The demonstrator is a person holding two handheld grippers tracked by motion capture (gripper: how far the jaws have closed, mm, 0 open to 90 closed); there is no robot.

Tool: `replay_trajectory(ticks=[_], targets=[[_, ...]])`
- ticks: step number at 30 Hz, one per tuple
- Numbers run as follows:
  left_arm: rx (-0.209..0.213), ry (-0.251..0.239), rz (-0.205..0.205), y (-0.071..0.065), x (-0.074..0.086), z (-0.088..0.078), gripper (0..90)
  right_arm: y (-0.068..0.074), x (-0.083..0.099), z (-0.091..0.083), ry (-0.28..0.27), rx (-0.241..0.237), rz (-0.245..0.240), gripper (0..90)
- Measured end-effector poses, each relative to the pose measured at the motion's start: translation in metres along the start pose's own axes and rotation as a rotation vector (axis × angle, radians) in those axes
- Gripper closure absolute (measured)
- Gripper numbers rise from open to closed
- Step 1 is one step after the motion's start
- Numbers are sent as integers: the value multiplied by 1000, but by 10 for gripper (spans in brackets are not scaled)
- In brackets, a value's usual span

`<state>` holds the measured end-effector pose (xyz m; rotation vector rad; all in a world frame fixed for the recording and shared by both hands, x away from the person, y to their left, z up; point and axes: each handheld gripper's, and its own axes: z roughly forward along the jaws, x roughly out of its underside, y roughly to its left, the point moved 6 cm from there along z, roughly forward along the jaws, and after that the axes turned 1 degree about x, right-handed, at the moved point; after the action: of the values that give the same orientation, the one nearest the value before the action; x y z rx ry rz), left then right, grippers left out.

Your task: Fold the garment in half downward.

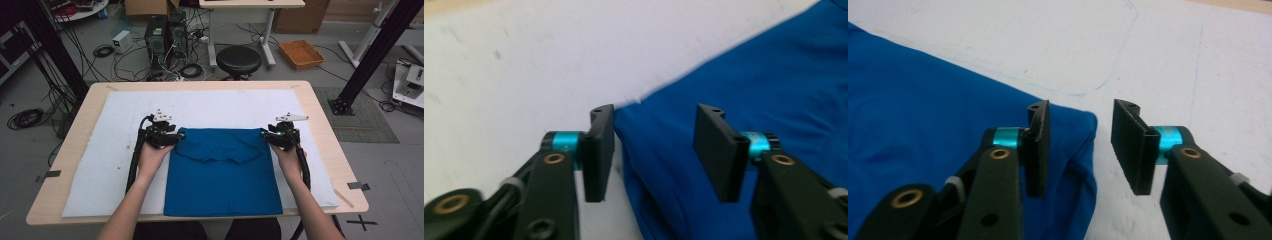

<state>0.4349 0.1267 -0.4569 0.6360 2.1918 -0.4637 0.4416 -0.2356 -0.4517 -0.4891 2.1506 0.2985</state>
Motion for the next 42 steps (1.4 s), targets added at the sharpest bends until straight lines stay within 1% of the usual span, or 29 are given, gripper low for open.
replay_trajectory(ticks=[1,2,4,7,8,11,12,13,14,15,16,18,19,20,22,23,24,26,27,28,29,30,31,33,35,36,40,42], targets=[[14,18,-22,-2,6,-2,447,2,2,-4,-6,-8,3,560],[27,31,-39,-4,11,-3,446,3,4,-8,-9,-12,8,548],[41,43,-54,-8,20,-5,446,6,11,-14,1,-25,18,547],[30,65,-52,-12,29,-7,453,12,22,-20,22,-45,36,550],[23,68,-59,-11,31,-6,456,13,26,-21,32,-53,39,552],[15,58,-111,-9,35,-5,477,19,36,-20,61,-73,59,573],[14,60,-116,-9,37,-4,501,20,38,-19,69,-74,59,581],[11,67,-111,-8,37,-4,510,21,41,-18,79,-71,60,588],[5,58,-112,-8,37,-4,525,21,43,-16,86,-68,60,590],[9,59,-112,-8,37,-4,546,21,45,-14,97,-64,58,599],[16,59,-112,-9,37,-4,565,21,46,-12,100,-69,58,617],[15,56,-114,-10,37,-4,589,23,47,-10,107,-70,52,618],[12,56,-107,-11,37,-3,599,23,47,-10,104,-69,46,618],[10,54,-110,-11,37,-3,608,24,47,-9,102,-70,41,618],[6,59,-92,-12,37,-2,637,26,47,-9,102,-68,31,627],[5,54,-90,-13,36,-2,659,27,47,-9,105,-65,23,640],[-1,56,-77,-13,36,-3,688,28,47,-8,108,-65,16,654],[-10,54,-62,-13,36,-3,747,30,48,-7,112,-67,5,691],[-10,54,-62,-13,36,-3,781,30,48,-7,112,-68,-3,724],[-16,48,-59,-13,35,-3,793,31,48,-6,111,-71,-11,737],[-17,51,-52,-13,35,-4,800,31,48,-6,112,-70,-9,749],[-19,47,-46,-13,35,-5,813,32,48,-6,113,-72,-12,782],[-24,46,-38,-13,34,-6,816,32,48,-6,111,-74,-21,793],[-26,42,-32,-13,34,-8,847,32,47,-7,107,-77,-24,822],[-17,29,-43,-15,33,-8,872,33,48,-7,108,-81,-25,843],[-16,33,-36,-15,33,-8,872,33,47,-7,106,-83,-28,845],[-9,42,-37,-16,34,-7,876,33,46,-9,94,-86,-29,857],[-9,43,-50,-16,34,-6,866,33,46,-10,91,-90,-28,857]])
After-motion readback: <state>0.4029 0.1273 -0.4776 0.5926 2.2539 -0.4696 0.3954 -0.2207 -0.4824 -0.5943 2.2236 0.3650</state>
